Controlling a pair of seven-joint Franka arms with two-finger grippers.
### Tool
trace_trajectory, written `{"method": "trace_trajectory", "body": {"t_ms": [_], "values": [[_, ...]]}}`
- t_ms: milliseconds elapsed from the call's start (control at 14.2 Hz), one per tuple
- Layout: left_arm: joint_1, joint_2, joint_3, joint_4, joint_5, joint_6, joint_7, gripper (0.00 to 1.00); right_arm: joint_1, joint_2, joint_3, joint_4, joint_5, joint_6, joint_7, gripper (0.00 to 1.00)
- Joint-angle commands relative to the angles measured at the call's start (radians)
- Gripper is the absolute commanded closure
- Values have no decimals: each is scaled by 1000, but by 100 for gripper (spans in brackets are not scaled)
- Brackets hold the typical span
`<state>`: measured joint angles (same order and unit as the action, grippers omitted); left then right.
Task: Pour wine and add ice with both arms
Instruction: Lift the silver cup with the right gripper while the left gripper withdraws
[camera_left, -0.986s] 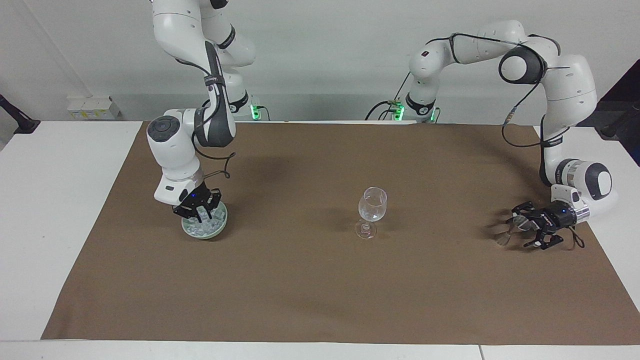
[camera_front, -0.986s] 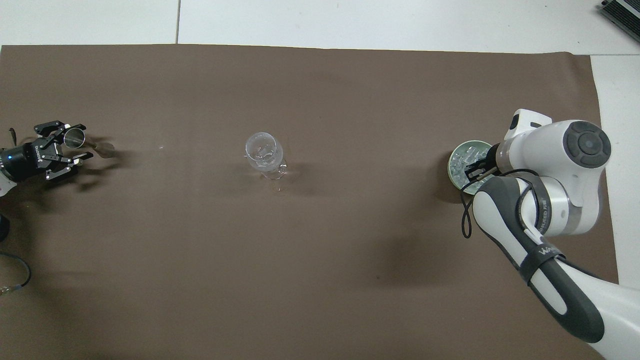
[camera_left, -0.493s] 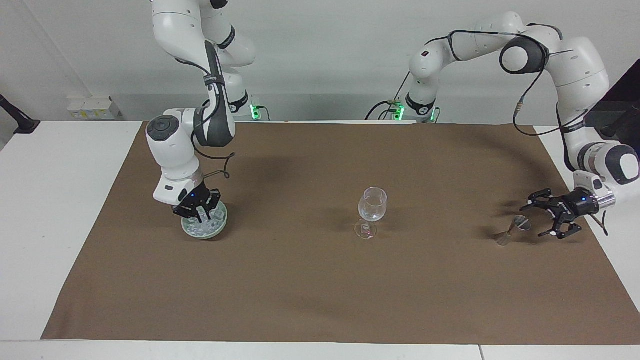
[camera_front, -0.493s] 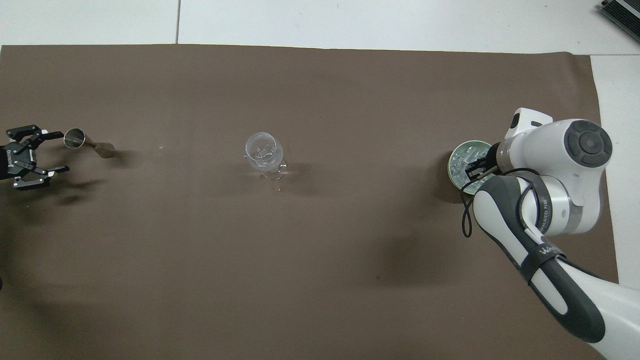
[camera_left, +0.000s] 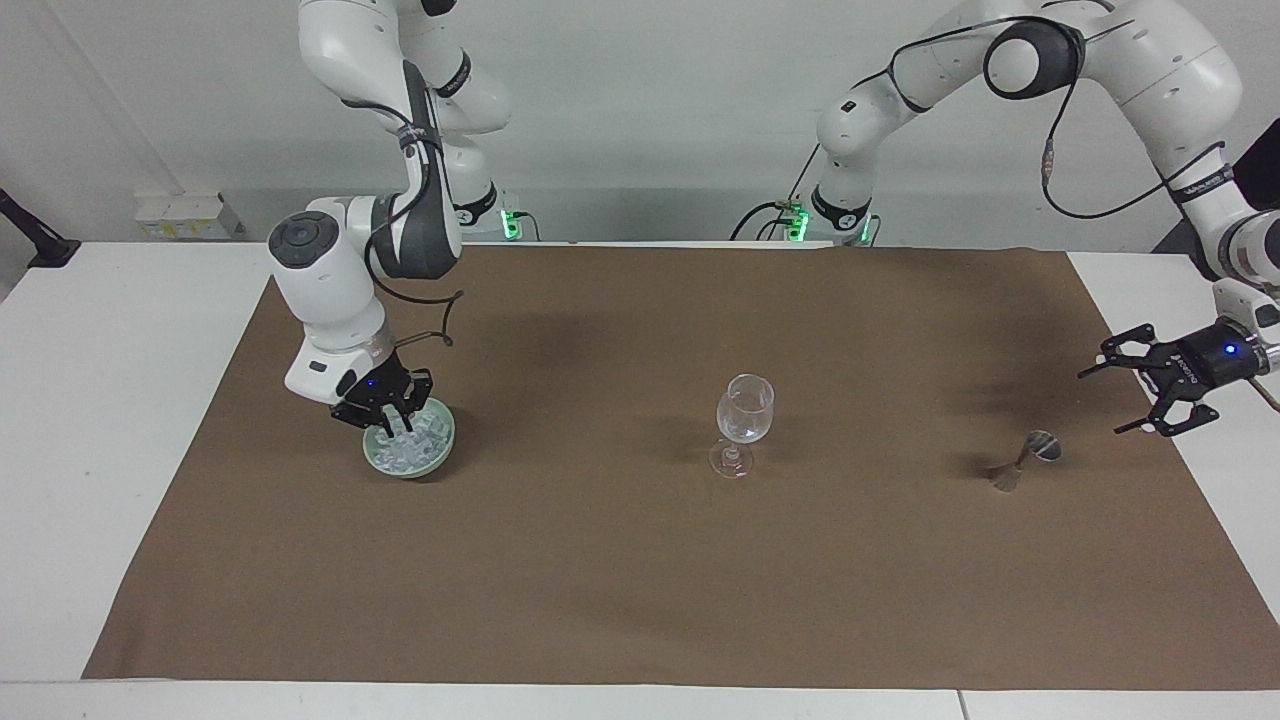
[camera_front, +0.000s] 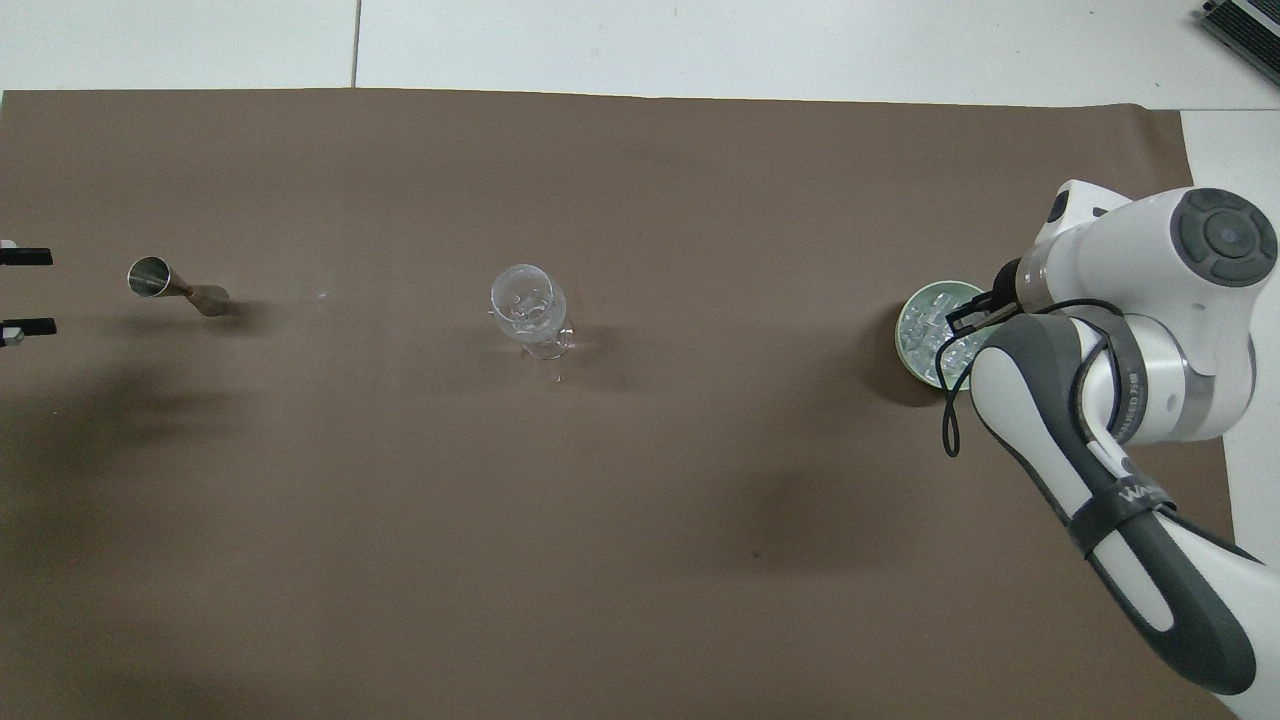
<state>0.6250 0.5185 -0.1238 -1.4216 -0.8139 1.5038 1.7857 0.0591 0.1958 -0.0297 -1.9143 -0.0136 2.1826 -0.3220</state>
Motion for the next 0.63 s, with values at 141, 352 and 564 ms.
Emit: {"method": "trace_trajectory", "body": {"t_ms": [141,352,564], "values": [[-122,-168,19,-23,163,29,-413,13,-10,-61,42,73,17,-186,124,100],[-238,-267,26,-34,251,33,-748,13,-10,-105,74,126,17,-306,191,100],[-384,-322,33,-26,435,33,-1171,8,-12,-116,126,196,17,-392,296,100]]}}
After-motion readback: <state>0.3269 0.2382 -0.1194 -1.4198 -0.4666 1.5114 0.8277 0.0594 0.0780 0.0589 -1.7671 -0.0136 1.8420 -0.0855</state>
